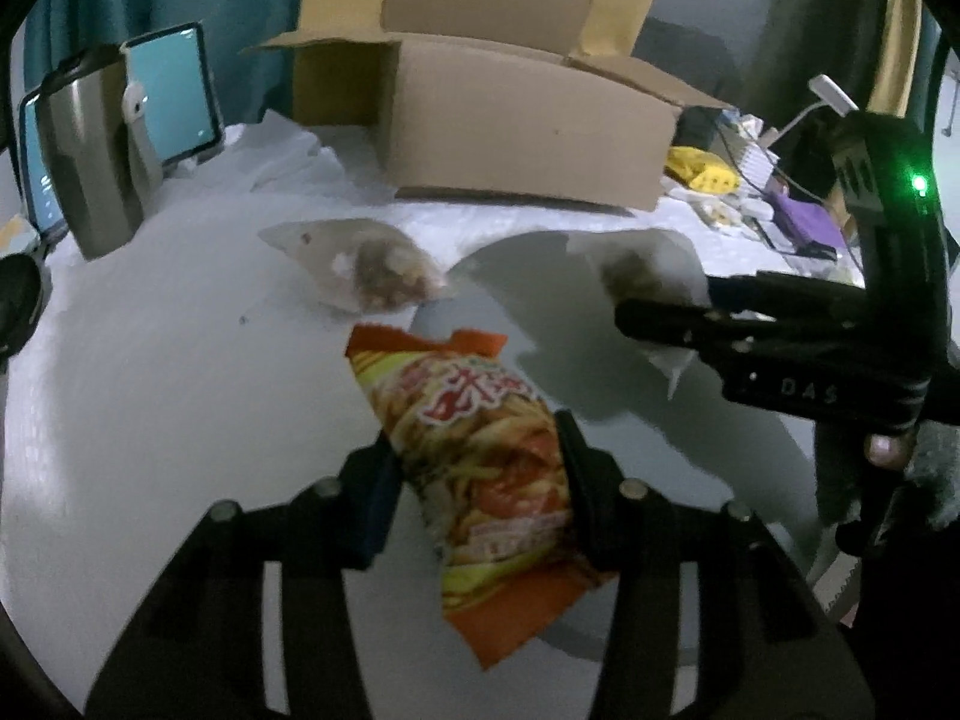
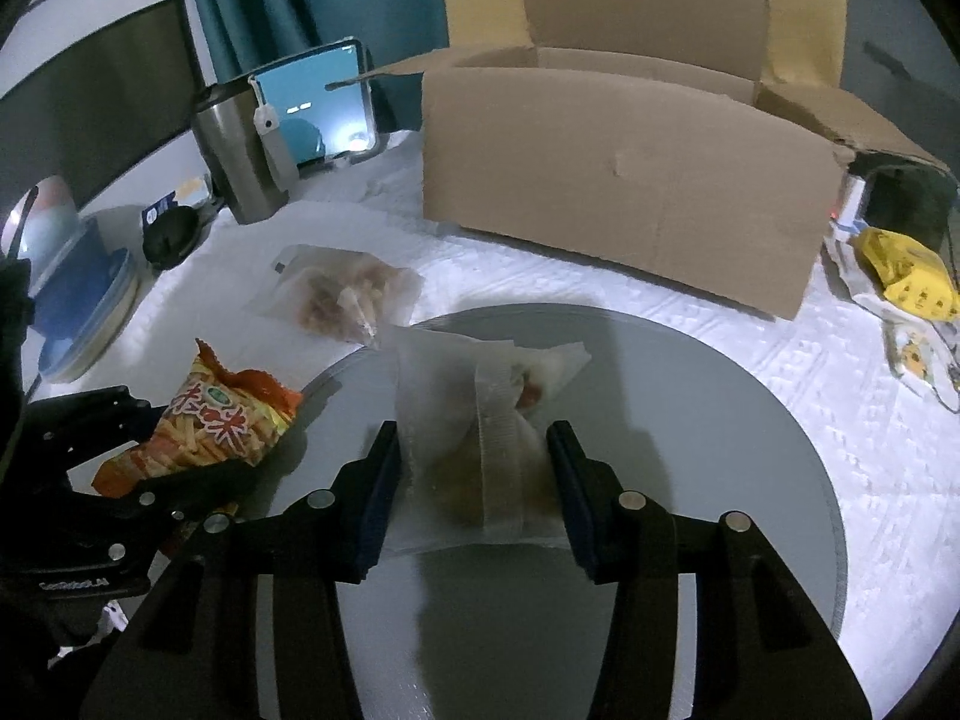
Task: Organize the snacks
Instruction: 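Lift both held snacks and carry them toward the cardboard box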
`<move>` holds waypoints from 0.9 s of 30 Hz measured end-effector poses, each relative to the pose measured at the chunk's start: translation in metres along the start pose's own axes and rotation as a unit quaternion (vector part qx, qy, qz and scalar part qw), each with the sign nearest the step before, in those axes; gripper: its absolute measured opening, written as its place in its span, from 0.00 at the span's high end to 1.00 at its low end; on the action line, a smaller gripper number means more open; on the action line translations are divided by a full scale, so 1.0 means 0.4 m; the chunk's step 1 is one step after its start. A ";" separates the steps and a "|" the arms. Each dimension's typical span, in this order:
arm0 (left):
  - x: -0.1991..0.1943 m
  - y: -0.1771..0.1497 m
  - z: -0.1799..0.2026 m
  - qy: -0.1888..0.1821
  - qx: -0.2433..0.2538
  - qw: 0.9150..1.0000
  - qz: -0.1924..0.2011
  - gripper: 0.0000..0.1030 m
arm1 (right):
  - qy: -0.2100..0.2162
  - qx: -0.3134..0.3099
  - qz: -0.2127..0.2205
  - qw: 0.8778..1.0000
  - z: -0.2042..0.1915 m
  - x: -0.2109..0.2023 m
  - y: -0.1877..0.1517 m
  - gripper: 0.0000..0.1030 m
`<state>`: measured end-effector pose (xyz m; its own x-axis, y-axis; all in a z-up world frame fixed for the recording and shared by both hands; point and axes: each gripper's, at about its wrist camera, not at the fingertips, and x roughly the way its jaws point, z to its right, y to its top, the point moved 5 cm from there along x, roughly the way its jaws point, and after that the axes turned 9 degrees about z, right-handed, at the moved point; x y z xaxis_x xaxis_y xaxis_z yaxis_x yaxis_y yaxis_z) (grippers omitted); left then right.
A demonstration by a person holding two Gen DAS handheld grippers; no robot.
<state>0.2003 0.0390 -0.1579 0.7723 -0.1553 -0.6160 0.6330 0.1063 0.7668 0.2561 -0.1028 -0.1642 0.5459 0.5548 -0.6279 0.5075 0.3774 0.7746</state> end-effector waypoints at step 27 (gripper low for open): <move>-0.070 0.237 0.137 -0.048 0.062 0.994 0.082 0.53 | -0.057 0.018 0.076 0.995 0.139 -0.196 0.112 0.50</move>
<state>0.2357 -0.0005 -0.0580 0.8525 -0.2395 -0.4647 0.4823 0.0173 0.8758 0.2731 -0.1705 -0.0843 0.6884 0.5154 -0.5104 0.4362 0.2681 0.8590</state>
